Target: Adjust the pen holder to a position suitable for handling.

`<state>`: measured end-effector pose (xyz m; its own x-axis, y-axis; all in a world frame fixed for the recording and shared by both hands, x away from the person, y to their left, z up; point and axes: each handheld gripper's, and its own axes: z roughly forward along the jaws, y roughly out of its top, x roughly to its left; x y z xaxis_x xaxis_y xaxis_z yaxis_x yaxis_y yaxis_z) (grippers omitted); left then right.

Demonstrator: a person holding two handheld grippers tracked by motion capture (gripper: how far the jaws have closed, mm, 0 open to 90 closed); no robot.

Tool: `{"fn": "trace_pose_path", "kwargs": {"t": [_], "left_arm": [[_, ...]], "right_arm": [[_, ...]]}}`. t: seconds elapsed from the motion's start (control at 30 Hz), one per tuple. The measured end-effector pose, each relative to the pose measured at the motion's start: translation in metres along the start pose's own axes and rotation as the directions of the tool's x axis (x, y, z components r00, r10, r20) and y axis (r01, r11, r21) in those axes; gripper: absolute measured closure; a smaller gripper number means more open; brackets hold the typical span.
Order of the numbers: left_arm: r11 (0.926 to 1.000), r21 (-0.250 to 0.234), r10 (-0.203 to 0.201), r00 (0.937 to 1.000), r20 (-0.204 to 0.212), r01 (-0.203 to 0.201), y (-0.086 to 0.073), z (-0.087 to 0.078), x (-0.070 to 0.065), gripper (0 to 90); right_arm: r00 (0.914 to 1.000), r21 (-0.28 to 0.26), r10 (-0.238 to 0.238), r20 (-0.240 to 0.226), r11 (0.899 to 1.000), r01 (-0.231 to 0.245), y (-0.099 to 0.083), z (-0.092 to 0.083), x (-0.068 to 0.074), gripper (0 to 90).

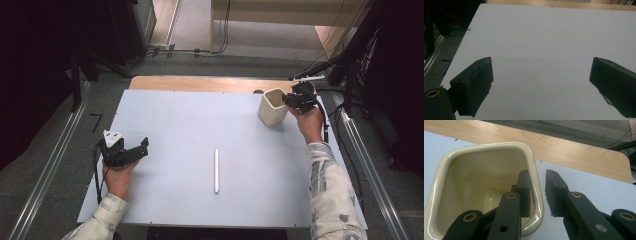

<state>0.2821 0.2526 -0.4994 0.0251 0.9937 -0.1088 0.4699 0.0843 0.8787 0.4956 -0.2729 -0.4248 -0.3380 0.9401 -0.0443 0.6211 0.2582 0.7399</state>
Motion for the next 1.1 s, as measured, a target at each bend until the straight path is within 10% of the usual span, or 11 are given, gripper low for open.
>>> {"fn": "trace_pose_path", "kwargs": {"t": [0.7,1.1], "left_arm": [[1.0000,-0.005,-0.003,1.0000,0.002,0.003,0.000,0.000,0.000,5.8],[1.0000,-0.001,0.002,1.0000,0.006,-0.002,0.000,0.000,-0.001,5.9]], "right_arm": [[0.9975,0.024,0.016,-0.069,1.000,-0.015,0.000,-0.004,0.017,78.7],[0.9840,0.009,-0.064,-0.166,0.998,0.066,-0.014,-0.019,0.123,78.4]]}}
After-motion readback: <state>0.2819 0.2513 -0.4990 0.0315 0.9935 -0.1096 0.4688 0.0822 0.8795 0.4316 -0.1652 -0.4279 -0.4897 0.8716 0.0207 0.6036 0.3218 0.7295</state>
